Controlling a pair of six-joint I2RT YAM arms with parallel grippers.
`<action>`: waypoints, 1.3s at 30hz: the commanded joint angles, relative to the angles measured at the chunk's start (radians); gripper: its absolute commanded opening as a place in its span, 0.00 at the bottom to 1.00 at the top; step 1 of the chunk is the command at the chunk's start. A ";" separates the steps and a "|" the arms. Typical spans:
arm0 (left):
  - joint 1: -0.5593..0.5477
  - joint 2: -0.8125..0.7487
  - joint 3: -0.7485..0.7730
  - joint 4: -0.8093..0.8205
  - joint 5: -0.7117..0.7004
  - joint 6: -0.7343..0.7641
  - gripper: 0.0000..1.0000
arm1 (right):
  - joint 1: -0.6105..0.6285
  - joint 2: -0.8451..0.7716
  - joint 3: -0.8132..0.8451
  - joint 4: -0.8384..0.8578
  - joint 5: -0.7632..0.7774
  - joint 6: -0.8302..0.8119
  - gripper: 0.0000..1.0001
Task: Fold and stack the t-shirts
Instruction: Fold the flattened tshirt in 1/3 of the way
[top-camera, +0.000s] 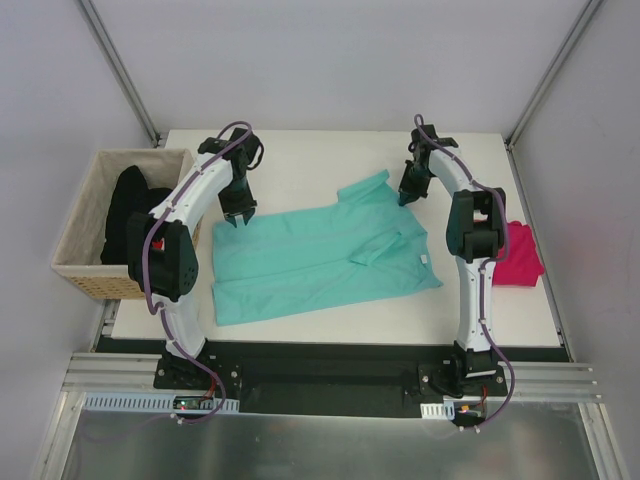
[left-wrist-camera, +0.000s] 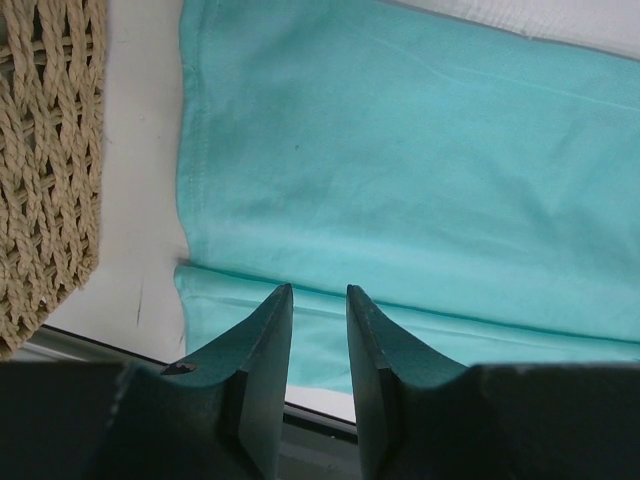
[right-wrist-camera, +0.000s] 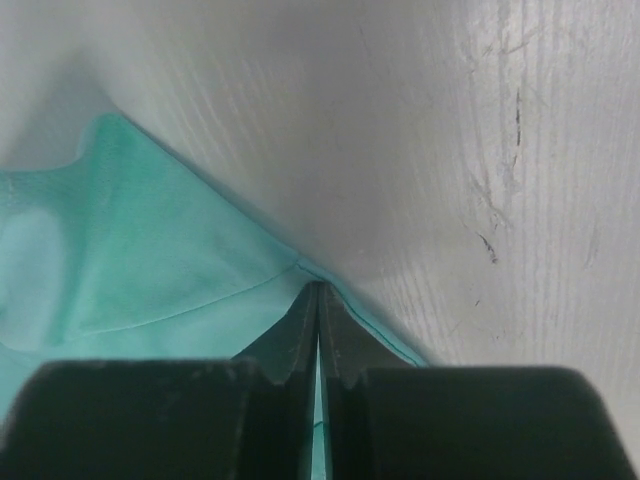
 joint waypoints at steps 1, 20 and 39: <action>0.012 -0.049 -0.014 -0.038 -0.037 -0.017 0.28 | -0.003 -0.022 -0.017 -0.002 -0.013 0.034 0.01; 0.024 -0.090 -0.083 -0.037 -0.074 -0.038 0.28 | -0.009 -0.128 -0.126 -0.115 0.189 0.158 0.01; 0.024 -0.153 -0.146 -0.023 -0.083 -0.061 0.28 | 0.000 -0.268 -0.275 -0.122 0.275 0.133 0.10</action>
